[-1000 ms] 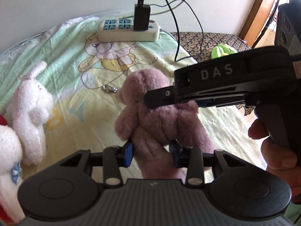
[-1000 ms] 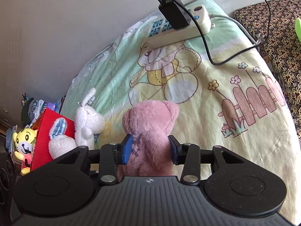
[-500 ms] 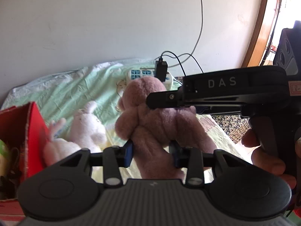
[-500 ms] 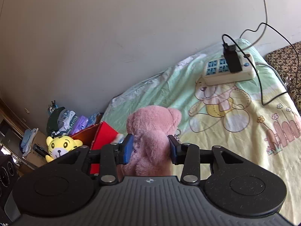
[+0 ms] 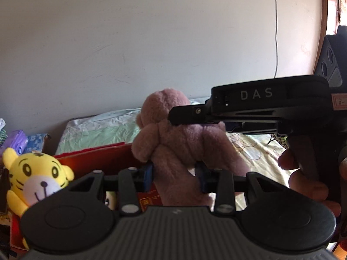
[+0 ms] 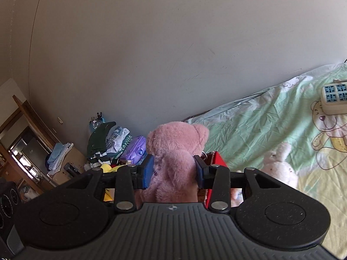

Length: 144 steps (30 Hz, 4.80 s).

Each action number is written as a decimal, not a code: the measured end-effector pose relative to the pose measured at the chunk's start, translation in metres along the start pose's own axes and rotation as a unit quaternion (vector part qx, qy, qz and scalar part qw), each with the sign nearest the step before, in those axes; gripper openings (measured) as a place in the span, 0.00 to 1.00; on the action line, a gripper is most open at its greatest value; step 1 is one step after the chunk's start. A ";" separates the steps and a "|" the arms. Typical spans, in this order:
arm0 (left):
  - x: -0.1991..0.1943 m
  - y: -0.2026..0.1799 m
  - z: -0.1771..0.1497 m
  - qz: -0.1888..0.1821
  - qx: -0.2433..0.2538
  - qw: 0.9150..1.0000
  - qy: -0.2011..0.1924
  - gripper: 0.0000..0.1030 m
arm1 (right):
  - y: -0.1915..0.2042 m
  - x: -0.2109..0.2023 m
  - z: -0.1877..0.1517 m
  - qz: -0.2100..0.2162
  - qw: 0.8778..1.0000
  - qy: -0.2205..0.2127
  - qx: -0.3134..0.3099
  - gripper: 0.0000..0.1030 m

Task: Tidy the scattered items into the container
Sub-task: 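Lift the teddy bear with the right gripper and carry it to the red box, then lower the teddy bear into the box beside the green plush, open right gripper, then withdraw the open right gripper up out of the red box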

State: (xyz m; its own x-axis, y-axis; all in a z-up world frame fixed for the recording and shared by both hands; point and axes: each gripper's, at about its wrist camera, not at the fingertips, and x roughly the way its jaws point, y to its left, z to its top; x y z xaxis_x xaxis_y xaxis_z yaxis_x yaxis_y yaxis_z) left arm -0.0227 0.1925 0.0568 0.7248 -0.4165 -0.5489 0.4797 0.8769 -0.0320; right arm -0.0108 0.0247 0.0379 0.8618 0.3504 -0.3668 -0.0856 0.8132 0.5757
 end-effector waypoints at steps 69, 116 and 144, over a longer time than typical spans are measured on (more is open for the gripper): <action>0.086 0.082 -0.059 -0.073 -0.008 0.987 0.140 0.42 | 0.059 0.089 -0.035 -0.189 0.970 0.118 -0.096 0.40; 0.044 0.084 -0.049 0.084 -0.037 0.981 0.173 0.63 | 0.050 0.043 -0.066 -0.194 0.975 0.099 -0.051 0.26; 0.037 0.061 -0.046 0.224 -0.081 0.951 0.196 0.90 | 0.034 0.033 -0.057 -0.103 0.980 0.152 -0.070 0.26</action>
State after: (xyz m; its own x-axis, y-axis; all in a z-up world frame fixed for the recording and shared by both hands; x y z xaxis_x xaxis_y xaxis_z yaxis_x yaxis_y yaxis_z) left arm 0.0107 0.2413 -0.0038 0.5837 0.1009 -0.8057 0.0615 0.9839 0.1677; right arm -0.0137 0.0908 0.0036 0.6806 0.2767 -0.6784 -0.0116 0.9299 0.3676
